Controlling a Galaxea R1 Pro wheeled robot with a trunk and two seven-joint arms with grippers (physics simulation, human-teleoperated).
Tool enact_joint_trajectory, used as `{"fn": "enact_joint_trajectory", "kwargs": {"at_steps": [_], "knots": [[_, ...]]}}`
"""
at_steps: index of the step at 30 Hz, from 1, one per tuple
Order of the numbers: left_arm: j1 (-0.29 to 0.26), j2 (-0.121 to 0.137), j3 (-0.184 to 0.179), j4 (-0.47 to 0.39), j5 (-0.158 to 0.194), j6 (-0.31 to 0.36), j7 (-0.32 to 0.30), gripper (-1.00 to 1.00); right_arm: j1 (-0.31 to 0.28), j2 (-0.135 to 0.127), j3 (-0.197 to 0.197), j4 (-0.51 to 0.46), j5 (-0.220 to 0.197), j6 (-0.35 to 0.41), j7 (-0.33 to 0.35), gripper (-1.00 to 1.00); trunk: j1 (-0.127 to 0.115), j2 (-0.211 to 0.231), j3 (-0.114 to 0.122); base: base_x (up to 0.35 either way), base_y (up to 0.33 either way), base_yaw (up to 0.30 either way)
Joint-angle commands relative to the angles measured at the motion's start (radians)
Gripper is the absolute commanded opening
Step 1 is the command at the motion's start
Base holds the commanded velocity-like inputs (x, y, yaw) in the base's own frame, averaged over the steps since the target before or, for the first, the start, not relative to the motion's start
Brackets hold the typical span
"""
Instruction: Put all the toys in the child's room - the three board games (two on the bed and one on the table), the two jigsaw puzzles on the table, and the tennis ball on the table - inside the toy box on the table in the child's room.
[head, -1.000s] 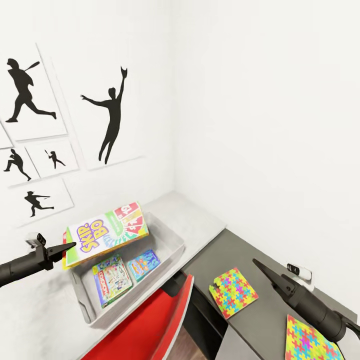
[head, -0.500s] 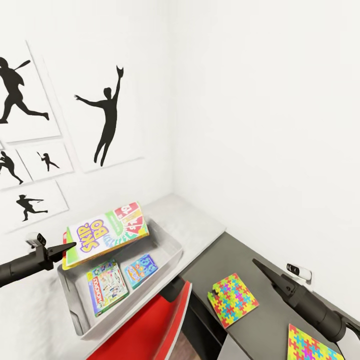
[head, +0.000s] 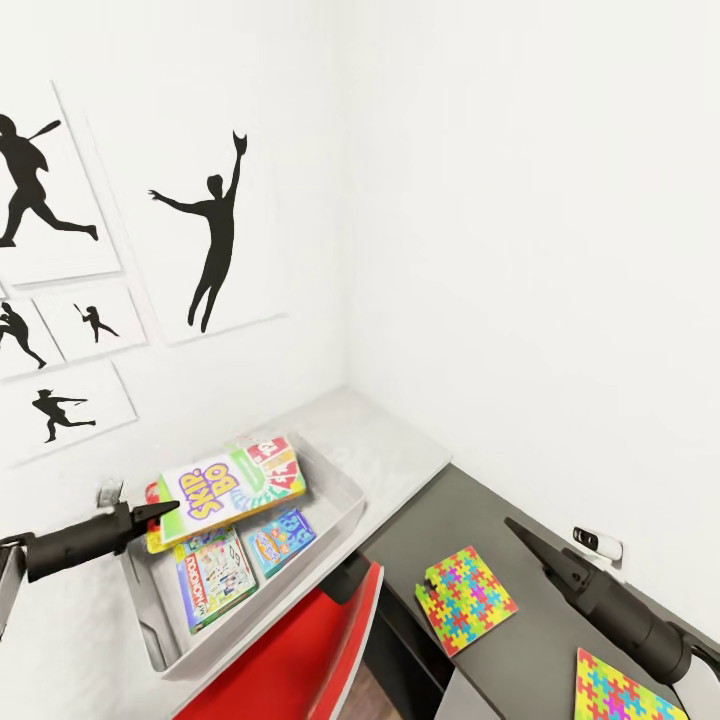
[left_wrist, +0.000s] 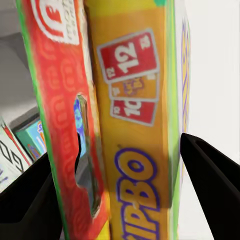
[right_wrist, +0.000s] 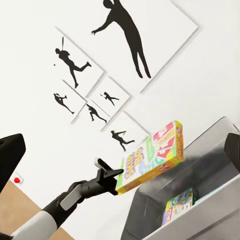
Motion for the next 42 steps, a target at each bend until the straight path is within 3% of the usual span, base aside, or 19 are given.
{"fn": "enact_joint_trajectory", "kwargs": {"at_steps": [1,6,17,30,35,42], "knots": [[-0.002,-0.020,0.001,0.000,0.008,0.010,0.028,-1.00,-0.001,0.000,0.000,0.000,-0.006,0.008,0.000,1.00,0.001,-0.002,-0.002,0.000,0.000,0.000],[-0.003,-0.072,0.002,0.000,0.009,0.007,0.167,-1.00,-0.001,0.000,-0.002,-0.001,-0.006,0.006,-0.004,1.00,0.001,-0.002,-0.002,0.000,0.000,0.000],[-0.004,-0.128,0.002,0.005,0.010,-0.072,0.287,-1.00,-0.001,-0.002,-0.003,-0.003,-0.006,0.006,-0.007,1.00,0.001,-0.002,-0.009,0.000,0.000,0.000],[-0.004,-0.149,0.003,0.005,0.010,-0.081,0.328,-1.00,-0.001,-0.002,-0.001,-0.003,-0.006,0.007,-0.007,1.00,0.001,-0.002,-0.030,0.000,0.000,0.000],[-0.004,-0.149,0.032,0.005,0.010,-0.086,0.333,-1.00,-0.001,-0.001,-0.001,-0.003,-0.006,0.006,-0.007,1.00,0.001,-0.002,-0.038,0.000,0.000,0.000],[-0.004,-0.149,0.042,0.005,0.010,-0.087,0.334,-1.00,-0.001,-0.001,-0.001,-0.003,-0.006,0.007,-0.007,1.00,0.001,-0.002,-0.049,0.000,0.000,0.000]]}}
